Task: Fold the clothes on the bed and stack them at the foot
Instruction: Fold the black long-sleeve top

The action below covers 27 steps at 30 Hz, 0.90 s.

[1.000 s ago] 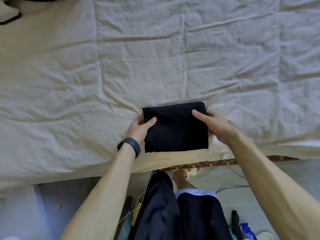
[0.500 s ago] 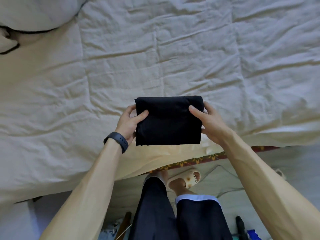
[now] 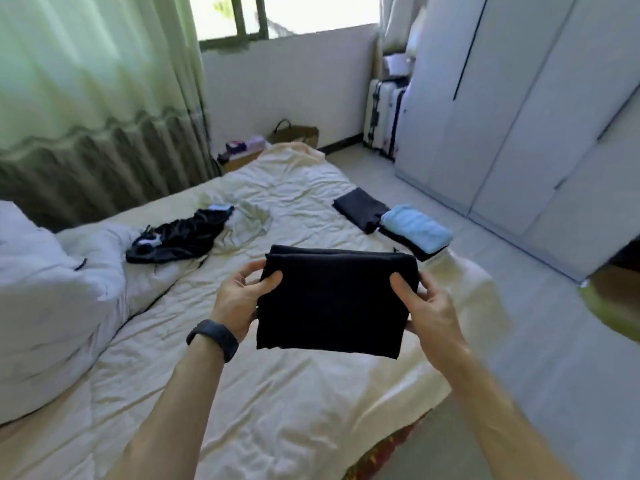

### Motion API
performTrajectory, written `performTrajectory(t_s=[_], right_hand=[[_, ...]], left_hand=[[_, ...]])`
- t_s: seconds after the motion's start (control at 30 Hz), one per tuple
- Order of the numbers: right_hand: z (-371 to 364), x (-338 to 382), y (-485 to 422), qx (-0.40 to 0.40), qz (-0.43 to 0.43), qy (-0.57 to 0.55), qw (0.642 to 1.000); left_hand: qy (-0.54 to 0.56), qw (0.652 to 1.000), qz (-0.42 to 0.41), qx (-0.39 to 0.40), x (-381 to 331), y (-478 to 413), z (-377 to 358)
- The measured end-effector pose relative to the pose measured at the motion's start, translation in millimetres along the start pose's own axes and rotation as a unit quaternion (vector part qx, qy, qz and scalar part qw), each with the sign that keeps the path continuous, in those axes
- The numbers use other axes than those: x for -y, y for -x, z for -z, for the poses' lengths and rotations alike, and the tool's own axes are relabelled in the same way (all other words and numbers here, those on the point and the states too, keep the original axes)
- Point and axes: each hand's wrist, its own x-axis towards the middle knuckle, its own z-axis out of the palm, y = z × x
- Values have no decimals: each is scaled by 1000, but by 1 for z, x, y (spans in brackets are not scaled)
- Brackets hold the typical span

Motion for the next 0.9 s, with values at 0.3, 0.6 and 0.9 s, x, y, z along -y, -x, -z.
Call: performTrajectory(t_s=[0.3,0.6,0.9], right_hand=[[148,150,-7,-52,85,-21,995],[273,216,-62,-153,180,-12,972],[374,279,-171,-218,222,36,950]], left_hand=[[-63,980,-76,170,-123,-12,-192],[-9,951,-136,276,-156,-74,-357],[-25,930,-153,333,-188,-191,-509]])
